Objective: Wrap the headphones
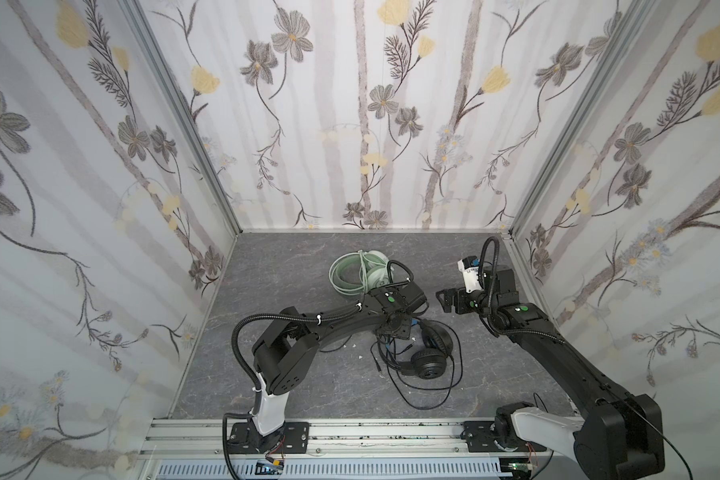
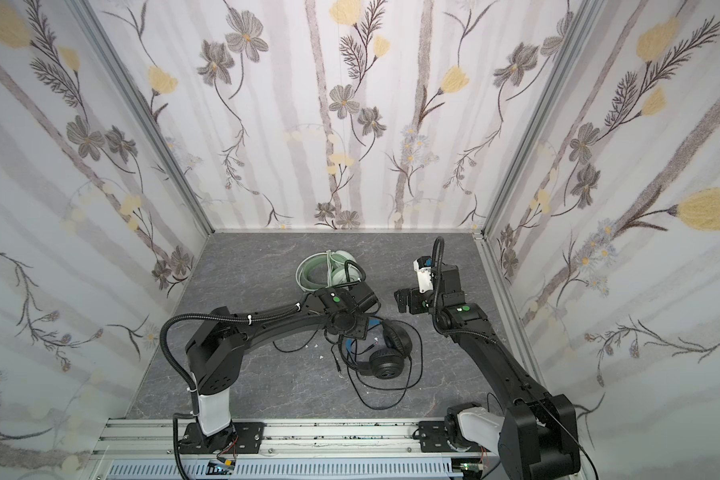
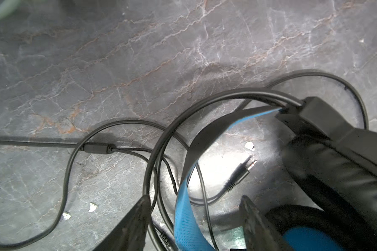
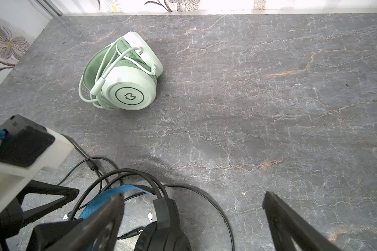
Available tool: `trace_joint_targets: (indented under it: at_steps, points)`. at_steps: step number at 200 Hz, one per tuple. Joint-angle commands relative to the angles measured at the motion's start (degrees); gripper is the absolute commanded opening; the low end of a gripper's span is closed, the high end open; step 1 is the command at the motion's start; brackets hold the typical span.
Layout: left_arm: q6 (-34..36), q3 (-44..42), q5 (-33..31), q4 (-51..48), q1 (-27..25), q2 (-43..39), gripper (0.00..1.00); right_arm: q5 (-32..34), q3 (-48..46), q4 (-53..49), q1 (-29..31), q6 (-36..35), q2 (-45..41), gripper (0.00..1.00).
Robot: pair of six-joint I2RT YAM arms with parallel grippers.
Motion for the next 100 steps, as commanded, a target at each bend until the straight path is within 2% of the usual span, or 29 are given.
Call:
trace_joint_targets:
  at_steps: [1,70,100]
  points:
    - [5.7,1.1,-0.2,-3.1,1.2,1.0,0.67,0.2,0.7,1.3,0.1,-0.7,0.4,1.00]
    - [16.9,10.5,9.3,-5.6,4.1,8.8,0.70,1.0,0.6,0.7,0.1,-0.9,-0.5,1.00]
    - [17.5,12.3,8.1,-8.0,4.3,11.3,0.65,1.5,0.6,0.7,0.1,-0.9,-0.5,1.00]
